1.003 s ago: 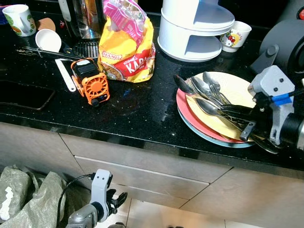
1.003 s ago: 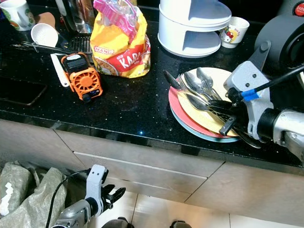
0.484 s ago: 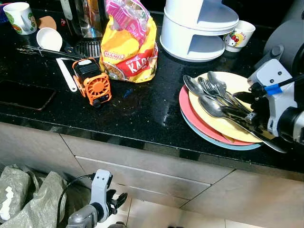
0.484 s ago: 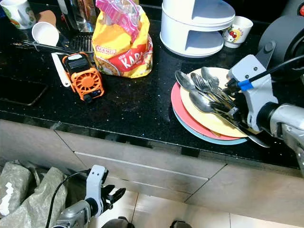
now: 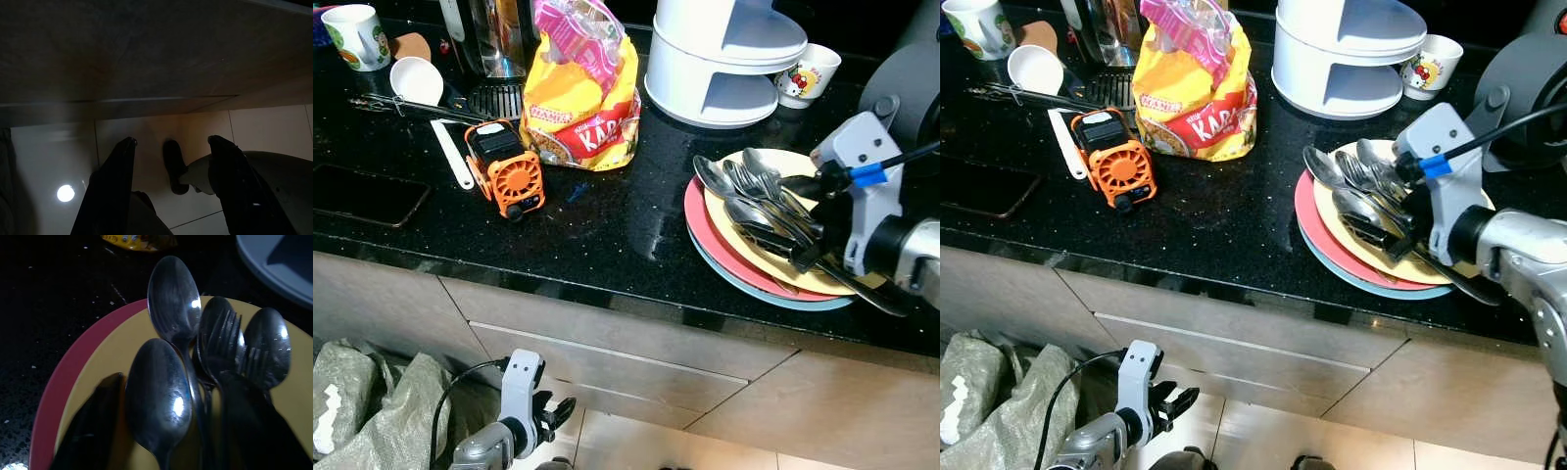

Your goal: Kitchen organization

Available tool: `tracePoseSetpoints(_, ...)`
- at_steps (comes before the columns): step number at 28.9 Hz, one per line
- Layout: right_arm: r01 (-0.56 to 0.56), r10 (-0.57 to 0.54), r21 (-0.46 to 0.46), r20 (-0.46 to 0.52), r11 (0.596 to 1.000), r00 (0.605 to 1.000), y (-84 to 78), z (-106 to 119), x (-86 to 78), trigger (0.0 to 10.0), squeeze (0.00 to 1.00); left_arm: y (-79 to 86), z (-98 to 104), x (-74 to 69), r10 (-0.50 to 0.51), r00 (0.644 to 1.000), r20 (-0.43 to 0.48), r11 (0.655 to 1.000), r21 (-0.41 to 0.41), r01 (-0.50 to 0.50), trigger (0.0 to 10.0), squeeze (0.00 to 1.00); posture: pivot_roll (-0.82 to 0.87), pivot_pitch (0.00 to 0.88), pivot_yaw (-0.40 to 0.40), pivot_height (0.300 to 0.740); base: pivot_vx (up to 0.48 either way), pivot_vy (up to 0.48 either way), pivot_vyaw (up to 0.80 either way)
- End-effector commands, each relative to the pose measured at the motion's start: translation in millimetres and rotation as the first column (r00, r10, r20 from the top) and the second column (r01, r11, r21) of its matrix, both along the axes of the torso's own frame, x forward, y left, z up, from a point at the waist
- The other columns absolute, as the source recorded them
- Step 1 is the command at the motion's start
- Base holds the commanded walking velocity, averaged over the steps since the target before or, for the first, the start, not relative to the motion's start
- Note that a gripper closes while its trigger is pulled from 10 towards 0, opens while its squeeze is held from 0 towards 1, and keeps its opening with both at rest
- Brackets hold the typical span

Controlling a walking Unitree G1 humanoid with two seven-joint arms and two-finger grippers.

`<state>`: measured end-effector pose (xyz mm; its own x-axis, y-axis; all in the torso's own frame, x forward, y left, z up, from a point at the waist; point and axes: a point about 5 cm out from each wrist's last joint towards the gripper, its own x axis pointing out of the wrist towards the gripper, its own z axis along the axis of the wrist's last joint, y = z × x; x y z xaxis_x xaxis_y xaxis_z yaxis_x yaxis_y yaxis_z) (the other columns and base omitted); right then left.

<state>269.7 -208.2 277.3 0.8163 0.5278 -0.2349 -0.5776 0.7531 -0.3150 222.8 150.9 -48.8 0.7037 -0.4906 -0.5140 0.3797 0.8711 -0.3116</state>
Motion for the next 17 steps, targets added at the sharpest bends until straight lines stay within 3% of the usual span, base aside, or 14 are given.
tracePoseSetpoints(1,0.003,-0.003,0.005,-0.011,1.000,1.000,0.7,0,0.2,0.0,0.00,-3.7,-6,-9.3,-0.008,0.999,-0.032,1.000,-0.004,0.008,10.0,0.00,0.05,0.132,-0.026,0.740,0.000,0.000,0.00)
tracePoseSetpoints(3,0.012,-0.012,0.005,-0.016,1.000,1.000,-0.6,0,1.0,0.0,0.00,-4.3,-6,-9.5,-0.008,0.999,-0.032,1.000,-0.005,0.008,10.0,0.00,0.04,0.132,-0.031,0.740,0.000,0.000,0.00)
tracePoseSetpoints(4,0.023,-0.023,0.009,-0.026,1.000,0.999,-2.0,0,1.7,1.2,0.00,-4.7,-6,-9.5,-0.008,0.999,-0.031,1.000,-0.006,0.008,10.0,0.00,0.05,0.134,-0.031,0.740,0.000,0.000,0.00)
tracePoseSetpoints(5,0.031,-0.031,0.012,-0.033,0.999,0.999,-2.9,0,2.1,1.2,0.00,-5.0,-6,-9.6,-0.008,0.999,-0.031,1.000,-0.006,0.008,10.0,0.00,0.05,0.134,-0.031,0.740,0.000,0.000,0.00)
tracePoseSetpoints(6,0.041,-0.040,0.019,-0.038,0.999,0.998,-3.8,0,2.7,2.0,0.00,-5.1,-6,-9.6,-0.007,1.000,-0.031,1.000,-0.007,0.007,10.0,0.00,0.05,0.134,-0.031,0.740,0.000,0.000,0.00)
tracePoseSetpoints(7,0.058,-0.056,0.031,-0.048,0.998,0.997,-5.2,-1,3.7,10.0,0.00,-4.9,-6,-9.6,-0.007,1.000,-0.031,1.000,-0.007,0.007,10.0,0.00,0.05,0.135,-0.030,0.740,0.000,0.000,0.00)
tracePoseSetpoints(17,0.090,-0.078,0.122,-0.094,0.988,0.992,-8.1,0,5.0,10.0,0.00,-3.9,-7,-10.0,-0.006,0.999,-0.032,1.000,-0.005,0.006,10.0,0.00,0.04,0.141,-0.028,0.740,0.000,0.000,0.00)
